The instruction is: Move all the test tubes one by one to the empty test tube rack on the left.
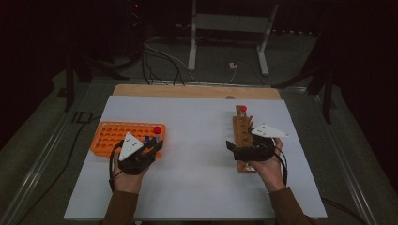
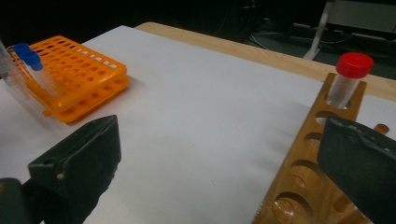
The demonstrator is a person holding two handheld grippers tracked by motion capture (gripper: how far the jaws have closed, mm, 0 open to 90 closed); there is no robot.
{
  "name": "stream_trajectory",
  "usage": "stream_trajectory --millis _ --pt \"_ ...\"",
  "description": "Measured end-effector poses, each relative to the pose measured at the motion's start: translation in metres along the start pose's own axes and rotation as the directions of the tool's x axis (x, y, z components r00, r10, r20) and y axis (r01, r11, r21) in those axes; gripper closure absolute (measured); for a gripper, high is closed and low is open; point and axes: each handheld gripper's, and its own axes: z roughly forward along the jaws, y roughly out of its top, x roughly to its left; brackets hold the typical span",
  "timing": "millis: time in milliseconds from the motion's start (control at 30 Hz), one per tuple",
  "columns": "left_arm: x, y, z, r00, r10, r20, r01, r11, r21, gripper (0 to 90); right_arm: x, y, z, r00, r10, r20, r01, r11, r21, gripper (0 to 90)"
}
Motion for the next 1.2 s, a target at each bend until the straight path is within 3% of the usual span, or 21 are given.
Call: stream_trajectory --millis 233,367,667,900,1200 --pt "0.015 -0.004 -0.018 0.9993 -0.008 -0.036 0.008 1.0000 -0.005 74.9 -0.004 -0.001 -0.004 0.9999 0.010 0.009 -0.010 1.000 -0.007 0.3" --pt "0.027 -0.008 -0.030 0.9967 -0.022 -0.078 0.021 0.9997 -0.012 74.9 -0.007 -0.002 -0.007 0.9998 0.012 0.015 -0.012 1.000 -0.011 0.3" --pt "0.050 -0.014 -0.046 0.9819 -0.041 -0.185 0.035 0.9987 -0.036 74.8 -0.009 -0.002 -0.008 0.9996 0.017 0.021 -0.017 1.000 -0.015 0.3" --pt "0.062 -0.020 -0.041 0.9677 -0.048 -0.248 0.041 0.9985 -0.036 74.8 -0.010 -0.002 -0.009 0.9995 0.020 0.024 -0.019 1.000 -0.016 0.3" --pt "0.069 -0.027 -0.025 0.9633 -0.046 -0.264 0.043 0.9989 -0.020 74.8 -0.010 -0.003 -0.008 0.9997 0.018 0.019 -0.017 1.000 -0.016 0.3"
